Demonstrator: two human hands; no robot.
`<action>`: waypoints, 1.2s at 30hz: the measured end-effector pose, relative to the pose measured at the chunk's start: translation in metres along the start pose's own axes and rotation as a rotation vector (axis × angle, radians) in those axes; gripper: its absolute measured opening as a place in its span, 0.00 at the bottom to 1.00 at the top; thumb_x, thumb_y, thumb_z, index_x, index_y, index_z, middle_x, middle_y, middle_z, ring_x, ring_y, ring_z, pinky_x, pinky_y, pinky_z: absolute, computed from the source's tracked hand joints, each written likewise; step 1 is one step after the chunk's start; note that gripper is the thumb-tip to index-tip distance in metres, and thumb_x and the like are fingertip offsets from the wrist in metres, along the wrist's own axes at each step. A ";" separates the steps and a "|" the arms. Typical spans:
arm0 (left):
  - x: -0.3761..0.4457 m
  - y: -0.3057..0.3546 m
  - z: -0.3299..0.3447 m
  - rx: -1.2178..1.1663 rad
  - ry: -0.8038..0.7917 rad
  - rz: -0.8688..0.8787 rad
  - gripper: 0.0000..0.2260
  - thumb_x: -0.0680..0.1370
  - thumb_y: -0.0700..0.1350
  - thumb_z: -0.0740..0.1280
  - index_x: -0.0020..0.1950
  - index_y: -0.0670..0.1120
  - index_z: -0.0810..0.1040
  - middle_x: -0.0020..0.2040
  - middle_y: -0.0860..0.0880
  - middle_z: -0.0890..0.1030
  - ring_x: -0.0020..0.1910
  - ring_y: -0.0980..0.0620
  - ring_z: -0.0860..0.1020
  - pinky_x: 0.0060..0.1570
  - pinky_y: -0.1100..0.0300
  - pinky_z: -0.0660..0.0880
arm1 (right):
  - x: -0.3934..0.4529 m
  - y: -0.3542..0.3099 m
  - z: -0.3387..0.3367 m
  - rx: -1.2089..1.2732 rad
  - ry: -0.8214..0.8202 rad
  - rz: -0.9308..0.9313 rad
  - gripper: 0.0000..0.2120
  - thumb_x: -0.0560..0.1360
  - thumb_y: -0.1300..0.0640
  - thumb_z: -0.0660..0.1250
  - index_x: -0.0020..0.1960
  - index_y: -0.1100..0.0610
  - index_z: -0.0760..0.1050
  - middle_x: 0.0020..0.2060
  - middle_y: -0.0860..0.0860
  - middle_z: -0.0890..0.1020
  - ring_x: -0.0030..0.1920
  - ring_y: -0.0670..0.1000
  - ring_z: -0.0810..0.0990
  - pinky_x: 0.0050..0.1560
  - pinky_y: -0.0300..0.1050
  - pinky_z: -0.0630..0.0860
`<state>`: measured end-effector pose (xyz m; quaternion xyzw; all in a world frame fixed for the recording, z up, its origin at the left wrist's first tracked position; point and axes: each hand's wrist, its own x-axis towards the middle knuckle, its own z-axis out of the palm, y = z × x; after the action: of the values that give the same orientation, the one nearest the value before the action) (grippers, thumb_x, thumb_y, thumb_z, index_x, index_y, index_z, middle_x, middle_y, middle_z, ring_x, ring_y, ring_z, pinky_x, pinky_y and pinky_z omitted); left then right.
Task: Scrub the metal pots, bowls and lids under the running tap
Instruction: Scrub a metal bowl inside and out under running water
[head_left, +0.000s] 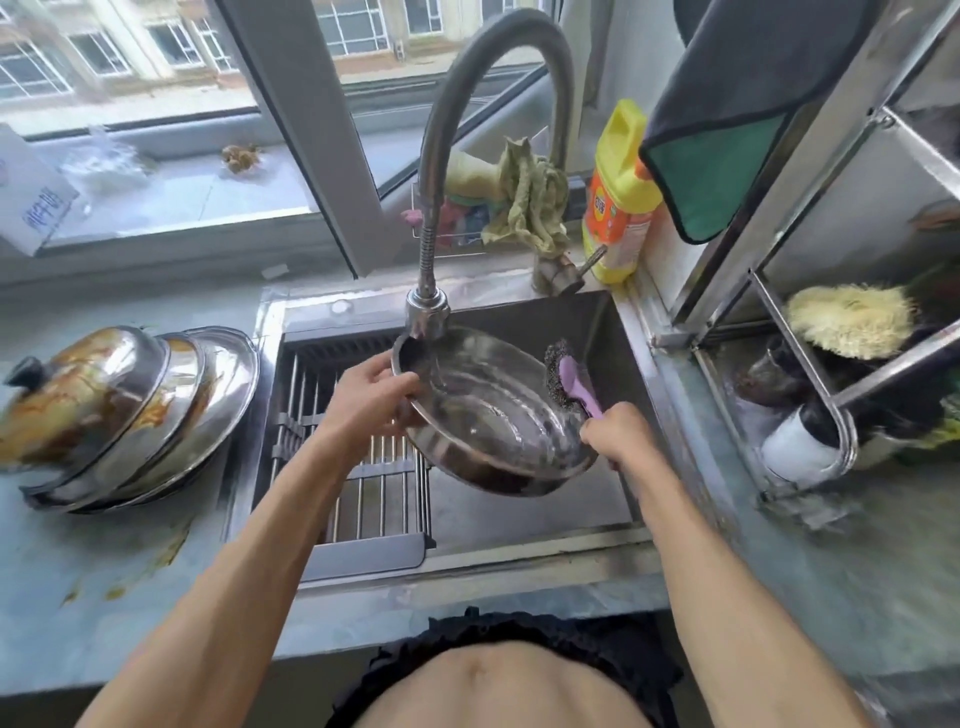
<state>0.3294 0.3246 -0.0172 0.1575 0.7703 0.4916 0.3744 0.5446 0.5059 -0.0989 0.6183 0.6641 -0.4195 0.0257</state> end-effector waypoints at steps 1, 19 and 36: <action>-0.001 0.001 -0.001 -0.011 -0.022 0.048 0.21 0.74 0.32 0.65 0.59 0.53 0.83 0.45 0.52 0.87 0.40 0.53 0.84 0.37 0.57 0.82 | 0.000 0.003 0.010 0.061 -0.033 0.026 0.07 0.73 0.61 0.66 0.48 0.65 0.75 0.33 0.57 0.77 0.29 0.55 0.75 0.27 0.40 0.67; 0.043 -0.052 0.044 0.228 -0.093 -0.158 0.17 0.76 0.31 0.65 0.65 0.38 0.74 0.47 0.44 0.81 0.44 0.49 0.80 0.40 0.54 0.78 | -0.003 -0.010 -0.045 -0.129 0.255 -0.087 0.10 0.77 0.56 0.64 0.52 0.61 0.77 0.46 0.59 0.80 0.42 0.58 0.75 0.40 0.44 0.70; 0.014 -0.050 0.079 0.322 -0.098 0.295 0.09 0.81 0.39 0.68 0.40 0.46 0.81 0.35 0.50 0.83 0.34 0.55 0.77 0.39 0.55 0.74 | -0.007 -0.041 -0.038 0.137 0.081 0.007 0.21 0.75 0.42 0.63 0.50 0.61 0.78 0.27 0.52 0.83 0.26 0.48 0.75 0.31 0.42 0.69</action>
<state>0.3840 0.3601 -0.0859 0.3501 0.7883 0.4034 0.3054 0.5304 0.5270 -0.0491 0.6375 0.6321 -0.4385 -0.0420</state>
